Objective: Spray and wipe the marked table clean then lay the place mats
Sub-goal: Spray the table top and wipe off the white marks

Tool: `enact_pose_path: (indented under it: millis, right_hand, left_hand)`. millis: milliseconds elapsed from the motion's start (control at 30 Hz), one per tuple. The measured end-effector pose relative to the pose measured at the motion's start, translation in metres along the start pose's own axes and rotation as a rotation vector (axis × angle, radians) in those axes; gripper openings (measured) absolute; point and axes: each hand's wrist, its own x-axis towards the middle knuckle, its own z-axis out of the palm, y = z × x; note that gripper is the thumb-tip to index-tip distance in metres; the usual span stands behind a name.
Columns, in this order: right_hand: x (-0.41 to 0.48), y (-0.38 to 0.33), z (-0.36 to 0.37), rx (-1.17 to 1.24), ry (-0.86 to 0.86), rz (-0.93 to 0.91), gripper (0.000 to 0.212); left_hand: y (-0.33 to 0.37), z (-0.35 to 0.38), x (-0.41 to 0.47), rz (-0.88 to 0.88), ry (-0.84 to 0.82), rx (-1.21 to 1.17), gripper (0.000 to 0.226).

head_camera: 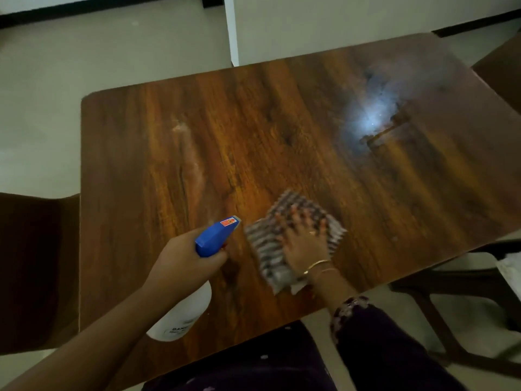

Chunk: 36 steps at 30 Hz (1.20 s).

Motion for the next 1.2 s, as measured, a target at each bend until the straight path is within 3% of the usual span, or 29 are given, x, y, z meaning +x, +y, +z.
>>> enact_pose_path:
  millis: [67, 133, 233, 267, 333, 400, 467, 500, 600, 700, 800, 833, 900, 1033, 1100, 1200]
  right_hand:
    - [-0.005, 0.062, -0.008, 0.025, 0.033, 0.244, 0.069]
    - [-0.016, 0.111, -0.018, 0.101, 0.042, 0.441, 0.058]
    - [-0.019, 0.129, -0.013, 0.151, 0.104, 0.566, 0.058]
    - [-0.020, 0.126, -0.010, 0.143, 0.113, 0.514, 0.060]
    - [-0.025, 0.083, 0.000, 0.095, 0.088, 0.231, 0.070]
    - [-0.039, 0.061, 0.004, 0.123, 0.030, -0.042, 0.066]
    - [-0.047, 0.069, -0.004, 0.067, 0.015, -0.241, 0.060]
    - [-0.049, 0.112, -0.011, 0.045, -0.001, -0.261, 0.058]
    - [-0.049, 0.199, -0.019, 0.098, 0.002, -0.127, 0.064]
    - [-0.053, 0.308, -0.030, 0.130, 0.062, 0.281, 0.070]
    - [-0.053, 0.342, -0.043, 0.195, -0.012, 0.579, 0.063]
    - [-0.050, 0.332, -0.044, 0.186, 0.009, 0.566, 0.069]
    - [-0.046, 0.287, -0.041, 0.136, 0.026, 0.350, 0.081]
    - [-0.049, 0.197, -0.024, 0.105, 0.038, -0.189, 0.050]
    - [-0.047, 0.189, -0.025, 0.066, -0.059, -0.293, 0.051]
    - [-0.027, 0.238, -0.044, 0.061, -0.101, -0.311, 0.062]
  left_hand:
    - [0.005, 0.010, 0.003, 0.020, -0.031, 0.025, 0.009]
    - [0.012, 0.022, 0.008, 0.023, -0.050, 0.039, 0.012]
    - [0.027, 0.042, 0.012, 0.024, -0.061, 0.048, 0.014]
    - [0.038, 0.054, 0.017, 0.019, -0.067, 0.044, 0.013]
    - [0.046, 0.061, 0.020, 0.008, -0.071, 0.057, 0.012]
    - [0.062, 0.078, 0.031, -0.013, -0.051, 0.051, 0.017]
    - [0.082, 0.092, 0.033, -0.011, -0.020, 0.054, 0.018]
    - [0.107, 0.117, 0.041, 0.023, -0.025, 0.057, 0.015]
    - [0.132, 0.139, 0.047, 0.040, -0.027, 0.043, 0.024]
    - [0.160, 0.172, 0.059, 0.065, -0.039, 0.031, 0.026]
    - [0.188, 0.198, 0.066, 0.084, -0.051, -0.005, 0.017]
    - [0.194, 0.205, 0.067, 0.083, -0.048, -0.013, 0.015]
    - [0.203, 0.215, 0.068, 0.065, -0.045, -0.021, 0.017]
    - [0.217, 0.228, 0.074, 0.022, -0.003, -0.020, 0.020]
    - [0.223, 0.230, 0.079, 0.024, 0.008, 0.008, 0.018]
    - [0.226, 0.226, 0.087, 0.015, 0.024, -0.001, 0.018]
